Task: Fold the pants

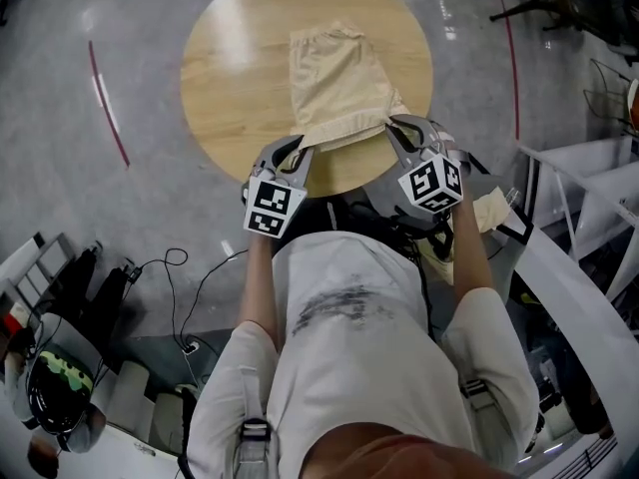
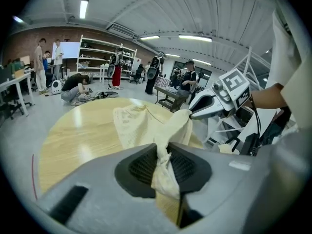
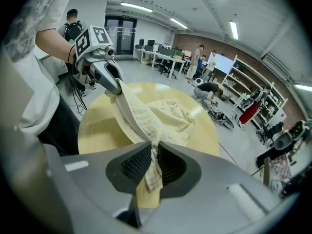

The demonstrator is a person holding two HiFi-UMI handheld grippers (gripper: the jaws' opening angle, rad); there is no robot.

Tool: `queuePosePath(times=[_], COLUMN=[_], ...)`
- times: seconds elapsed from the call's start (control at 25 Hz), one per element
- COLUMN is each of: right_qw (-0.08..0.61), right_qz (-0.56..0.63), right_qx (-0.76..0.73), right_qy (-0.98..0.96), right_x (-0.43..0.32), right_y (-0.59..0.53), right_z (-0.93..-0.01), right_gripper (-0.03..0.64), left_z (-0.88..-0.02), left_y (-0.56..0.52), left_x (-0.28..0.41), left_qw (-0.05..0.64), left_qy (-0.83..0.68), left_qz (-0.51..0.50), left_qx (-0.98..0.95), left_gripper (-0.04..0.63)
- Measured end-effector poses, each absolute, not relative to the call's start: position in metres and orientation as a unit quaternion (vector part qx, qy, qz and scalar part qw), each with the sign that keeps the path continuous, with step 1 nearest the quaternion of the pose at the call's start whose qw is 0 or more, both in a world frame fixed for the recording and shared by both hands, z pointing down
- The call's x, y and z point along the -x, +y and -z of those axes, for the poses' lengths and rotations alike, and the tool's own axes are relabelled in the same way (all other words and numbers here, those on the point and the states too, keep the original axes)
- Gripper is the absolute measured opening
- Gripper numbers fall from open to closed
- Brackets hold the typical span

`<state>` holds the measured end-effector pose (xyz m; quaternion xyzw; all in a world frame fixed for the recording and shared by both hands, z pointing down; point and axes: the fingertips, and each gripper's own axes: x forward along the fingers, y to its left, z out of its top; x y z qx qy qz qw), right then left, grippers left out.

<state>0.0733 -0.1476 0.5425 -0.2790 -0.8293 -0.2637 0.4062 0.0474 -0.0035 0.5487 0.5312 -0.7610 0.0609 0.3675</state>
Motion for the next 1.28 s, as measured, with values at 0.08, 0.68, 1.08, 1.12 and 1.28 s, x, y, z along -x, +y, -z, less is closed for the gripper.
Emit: queuePosePath(times=[0.08, 0.68, 1.08, 1.12, 1.28], right_qw=[0.408, 0.406, 0.389, 0.389, 0.388], right_qz=[0.263, 0.270, 0.257, 0.256, 0.256], right_qx=[0.271, 0.243, 0.283, 0.290, 0.313], right_qy=[-0.831, -0.839, -0.838, -0.836, -0.828], right_x=[-0.062, -0.005, 0.028, 0.032, 0.043], right_y=[-0.147, -0.154, -0.165, -0.166, -0.172], right_z=[-0.539, -0.526, -0.540, -0.542, -0.554], right_gripper=[0.051, 0.051, 0.054, 0.054, 0.057], left_z=[-0.547, -0.537, -0.550, -0.552, -0.562], left_y=[-0.003, -0.011, -0.021, -0.022, -0.027], left_x=[-0.036, 0.023, 0.054, 0.058, 0.071], left_qw=[0.366, 0.361, 0.374, 0.377, 0.387], left_qy=[-0.759, -0.753, -0.783, -0.786, -0.796], left_qz=[-0.058, -0.049, -0.056, -0.055, -0.054], left_qx=[-0.536, -0.548, -0.495, -0.487, -0.462], left_gripper=[0.066, 0.066, 0.066, 0.066, 0.069])
